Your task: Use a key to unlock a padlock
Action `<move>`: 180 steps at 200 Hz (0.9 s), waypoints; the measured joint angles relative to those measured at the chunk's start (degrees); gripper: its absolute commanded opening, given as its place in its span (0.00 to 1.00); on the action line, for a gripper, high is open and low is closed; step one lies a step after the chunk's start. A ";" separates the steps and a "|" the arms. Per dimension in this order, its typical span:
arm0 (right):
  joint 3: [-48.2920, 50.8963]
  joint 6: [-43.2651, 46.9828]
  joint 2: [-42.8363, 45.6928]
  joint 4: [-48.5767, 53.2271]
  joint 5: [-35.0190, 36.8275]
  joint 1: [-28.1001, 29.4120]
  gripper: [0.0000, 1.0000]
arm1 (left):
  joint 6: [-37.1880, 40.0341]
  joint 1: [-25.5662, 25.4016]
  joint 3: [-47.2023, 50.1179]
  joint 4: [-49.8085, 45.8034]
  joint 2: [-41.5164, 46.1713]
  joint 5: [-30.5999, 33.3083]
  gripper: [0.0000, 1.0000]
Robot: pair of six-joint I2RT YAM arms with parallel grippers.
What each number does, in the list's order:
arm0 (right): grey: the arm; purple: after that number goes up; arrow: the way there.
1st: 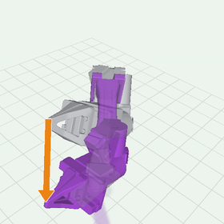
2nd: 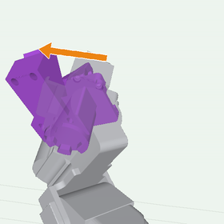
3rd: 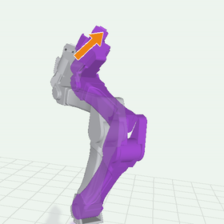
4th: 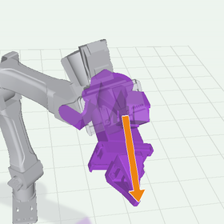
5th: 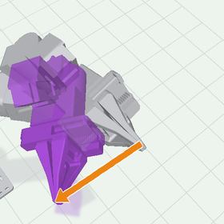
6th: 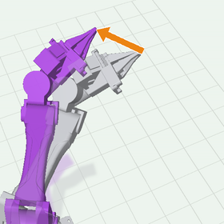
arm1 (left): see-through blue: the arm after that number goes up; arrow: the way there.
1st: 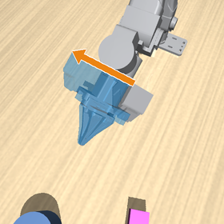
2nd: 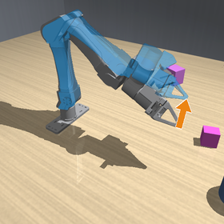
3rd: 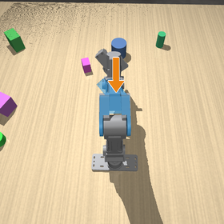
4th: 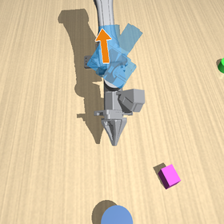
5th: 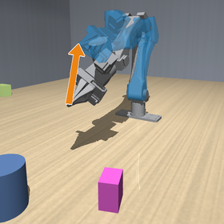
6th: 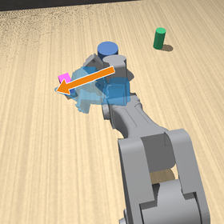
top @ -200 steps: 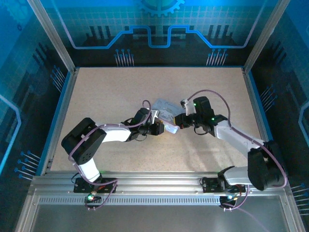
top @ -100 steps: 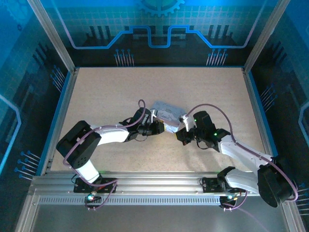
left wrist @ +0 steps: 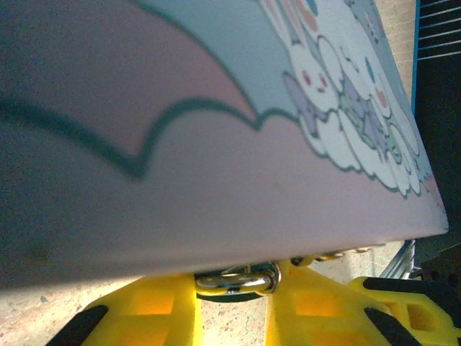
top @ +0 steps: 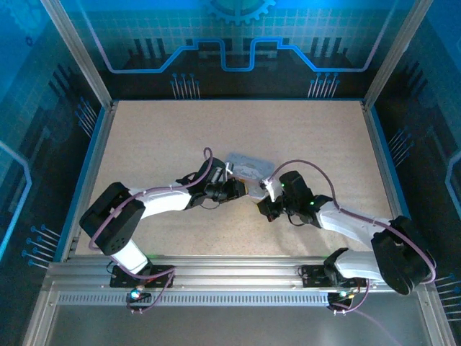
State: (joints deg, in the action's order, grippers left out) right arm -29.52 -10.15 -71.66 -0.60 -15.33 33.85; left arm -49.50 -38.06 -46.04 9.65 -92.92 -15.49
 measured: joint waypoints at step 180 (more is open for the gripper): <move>0.00 1.20 -5.40 -9.77 2.89 0.35 0.00 | -8.17 -0.04 0.02 0.15 1.60 0.02 0.15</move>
State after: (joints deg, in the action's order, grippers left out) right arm -29.52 -8.95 -77.06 -10.37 -12.45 34.20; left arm -57.67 -38.11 -46.02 9.80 -91.33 -15.46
